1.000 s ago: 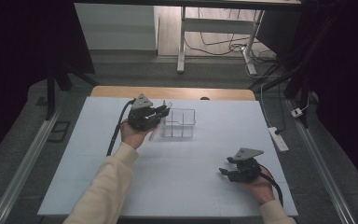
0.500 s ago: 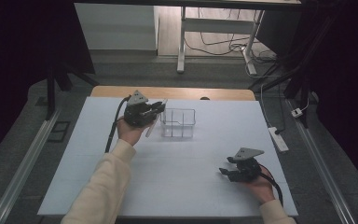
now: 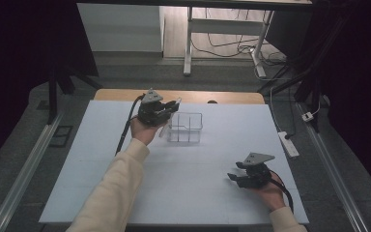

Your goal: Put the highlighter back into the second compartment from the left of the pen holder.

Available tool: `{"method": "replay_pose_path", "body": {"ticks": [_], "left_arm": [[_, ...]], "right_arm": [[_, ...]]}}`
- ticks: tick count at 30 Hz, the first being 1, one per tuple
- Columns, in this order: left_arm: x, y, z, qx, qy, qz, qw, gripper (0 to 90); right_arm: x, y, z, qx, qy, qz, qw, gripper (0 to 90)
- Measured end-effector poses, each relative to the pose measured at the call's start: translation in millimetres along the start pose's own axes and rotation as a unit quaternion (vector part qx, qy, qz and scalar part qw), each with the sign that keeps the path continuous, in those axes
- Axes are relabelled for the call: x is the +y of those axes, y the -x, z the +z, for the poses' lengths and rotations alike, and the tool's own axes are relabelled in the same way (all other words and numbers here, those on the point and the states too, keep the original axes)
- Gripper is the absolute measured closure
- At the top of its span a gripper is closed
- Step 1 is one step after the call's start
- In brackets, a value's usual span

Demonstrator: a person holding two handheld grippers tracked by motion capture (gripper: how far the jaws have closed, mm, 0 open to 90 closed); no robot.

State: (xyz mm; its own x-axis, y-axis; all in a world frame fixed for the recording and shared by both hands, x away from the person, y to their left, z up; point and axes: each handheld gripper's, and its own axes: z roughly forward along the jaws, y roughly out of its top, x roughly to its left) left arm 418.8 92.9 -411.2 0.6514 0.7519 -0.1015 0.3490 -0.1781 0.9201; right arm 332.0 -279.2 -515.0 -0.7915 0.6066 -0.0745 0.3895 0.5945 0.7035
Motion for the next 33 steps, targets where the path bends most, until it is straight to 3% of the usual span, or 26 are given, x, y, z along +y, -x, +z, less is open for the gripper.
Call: {"method": "replay_pose_path", "body": {"ticks": [15, 19, 26, 33], "left_arm": [[21.5, 14.0, 40.1, -0.009, -0.008, 0.020, 0.9997, 78.6], [25.9, 12.5, 46.3, -0.008, 0.001, 0.008, 0.9999, 78.6], [33.8, 8.8, 58.4, 0.008, 0.004, 0.013, 0.9999, 78.6], [37.0, 5.5, 72.5, 0.010, 0.011, 0.012, 0.9998, 78.6]], "right_arm": [[0.8, 2.5, -3.4, 0.000, 0.012, 0.005, 0.9999, 41.1], [0.9, 2.9, -4.5, 0.000, 0.014, 0.007, 0.9999, 41.1], [1.5, 2.1, -4.9, 0.002, 0.016, 0.006, 0.9998, 41.2], [1.3, 2.4, -4.8, 0.003, 0.016, 0.008, 0.9998, 41.1]]}}
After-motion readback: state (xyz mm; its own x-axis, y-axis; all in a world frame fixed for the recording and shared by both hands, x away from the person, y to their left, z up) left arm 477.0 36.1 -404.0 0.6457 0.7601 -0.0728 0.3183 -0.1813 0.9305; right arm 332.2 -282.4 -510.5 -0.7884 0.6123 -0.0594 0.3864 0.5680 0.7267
